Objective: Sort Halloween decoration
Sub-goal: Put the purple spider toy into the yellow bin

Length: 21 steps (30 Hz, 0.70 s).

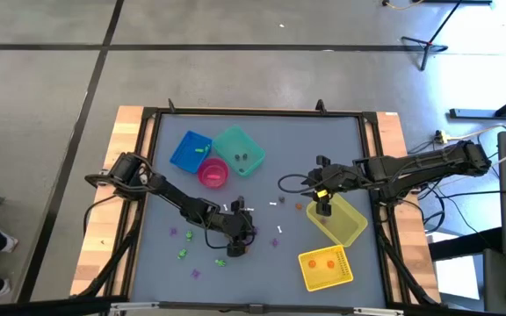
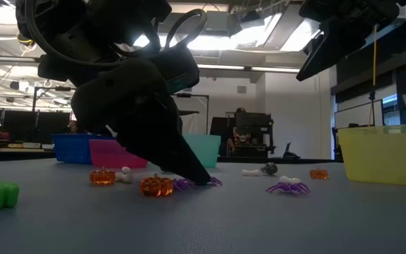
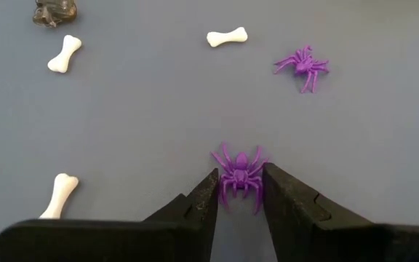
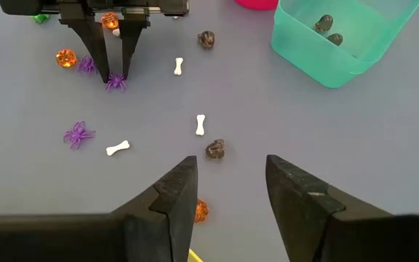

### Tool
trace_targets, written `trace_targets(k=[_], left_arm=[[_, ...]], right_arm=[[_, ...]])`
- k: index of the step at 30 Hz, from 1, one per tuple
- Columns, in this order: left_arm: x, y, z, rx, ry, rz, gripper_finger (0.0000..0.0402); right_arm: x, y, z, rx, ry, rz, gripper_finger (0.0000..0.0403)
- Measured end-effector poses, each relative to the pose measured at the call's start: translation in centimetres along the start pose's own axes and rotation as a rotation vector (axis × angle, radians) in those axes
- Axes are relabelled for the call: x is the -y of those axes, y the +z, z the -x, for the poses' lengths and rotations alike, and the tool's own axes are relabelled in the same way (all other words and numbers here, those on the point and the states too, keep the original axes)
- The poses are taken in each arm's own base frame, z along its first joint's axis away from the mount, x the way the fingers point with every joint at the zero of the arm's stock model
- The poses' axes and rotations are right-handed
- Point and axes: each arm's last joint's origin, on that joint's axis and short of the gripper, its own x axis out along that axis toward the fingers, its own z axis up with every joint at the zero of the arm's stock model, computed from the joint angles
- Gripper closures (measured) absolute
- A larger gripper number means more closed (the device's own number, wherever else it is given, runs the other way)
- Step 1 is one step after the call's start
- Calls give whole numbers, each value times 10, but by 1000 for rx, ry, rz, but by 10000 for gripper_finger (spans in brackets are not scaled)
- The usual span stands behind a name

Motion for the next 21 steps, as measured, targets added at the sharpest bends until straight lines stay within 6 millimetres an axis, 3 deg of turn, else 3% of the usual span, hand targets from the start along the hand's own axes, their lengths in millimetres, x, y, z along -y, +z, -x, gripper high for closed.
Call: trace_targets(k=[12,21], left_arm=[[0,1,0,10,-2,6,315],[2,12,0,112,-23,35,315]], right_arm=[[0,0,0,0,0,0,242],[0,0,0,0,0,0,242]])
